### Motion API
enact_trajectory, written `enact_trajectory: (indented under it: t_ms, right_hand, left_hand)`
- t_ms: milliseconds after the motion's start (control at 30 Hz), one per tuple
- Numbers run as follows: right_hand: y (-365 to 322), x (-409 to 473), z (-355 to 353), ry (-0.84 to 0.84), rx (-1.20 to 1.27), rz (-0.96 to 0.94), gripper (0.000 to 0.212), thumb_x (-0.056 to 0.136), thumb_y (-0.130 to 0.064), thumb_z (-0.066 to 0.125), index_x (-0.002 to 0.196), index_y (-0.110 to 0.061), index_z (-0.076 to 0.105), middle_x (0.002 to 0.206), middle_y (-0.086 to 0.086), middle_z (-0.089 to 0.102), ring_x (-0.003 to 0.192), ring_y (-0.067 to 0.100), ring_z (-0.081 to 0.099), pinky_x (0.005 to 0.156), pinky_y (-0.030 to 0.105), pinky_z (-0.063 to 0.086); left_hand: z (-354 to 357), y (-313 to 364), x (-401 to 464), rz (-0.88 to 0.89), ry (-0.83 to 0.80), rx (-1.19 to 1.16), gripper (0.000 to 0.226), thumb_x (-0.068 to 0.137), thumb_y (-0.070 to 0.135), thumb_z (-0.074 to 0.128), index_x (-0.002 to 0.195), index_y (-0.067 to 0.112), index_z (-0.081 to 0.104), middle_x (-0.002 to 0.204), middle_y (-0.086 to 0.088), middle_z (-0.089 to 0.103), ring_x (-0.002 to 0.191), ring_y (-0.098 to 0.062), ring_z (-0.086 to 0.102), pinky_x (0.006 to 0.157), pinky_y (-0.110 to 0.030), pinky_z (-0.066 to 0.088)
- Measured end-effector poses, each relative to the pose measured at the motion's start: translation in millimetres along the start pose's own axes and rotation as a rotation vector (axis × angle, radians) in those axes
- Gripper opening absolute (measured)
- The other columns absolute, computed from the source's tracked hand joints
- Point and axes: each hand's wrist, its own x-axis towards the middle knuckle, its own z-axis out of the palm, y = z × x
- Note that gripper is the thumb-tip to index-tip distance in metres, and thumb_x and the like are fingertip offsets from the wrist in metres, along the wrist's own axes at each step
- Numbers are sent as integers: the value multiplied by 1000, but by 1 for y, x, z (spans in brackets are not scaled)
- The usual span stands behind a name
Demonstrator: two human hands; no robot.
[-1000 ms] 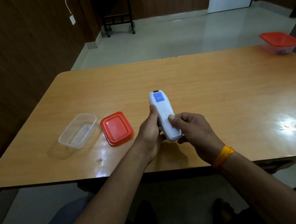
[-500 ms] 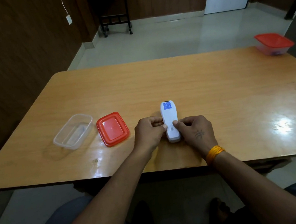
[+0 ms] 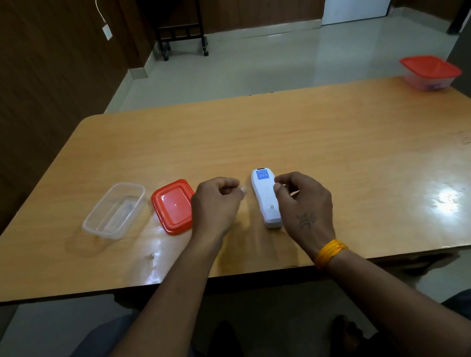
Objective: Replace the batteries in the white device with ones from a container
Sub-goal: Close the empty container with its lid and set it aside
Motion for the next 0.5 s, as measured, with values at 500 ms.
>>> enact_trajectory:
  t_ms: [500]
  right_hand:
    - [-74, -25, 118, -395, -156, 112, 42, 94, -33, 62, 133, -16, 66, 128, 9, 63, 115, 28, 64, 95, 36, 50]
  left_hand:
    - [-87, -36, 0, -233, 223, -136, 76, 72, 56, 64, 135, 14, 69, 135, -8, 71, 125, -28, 65, 109, -49, 52]
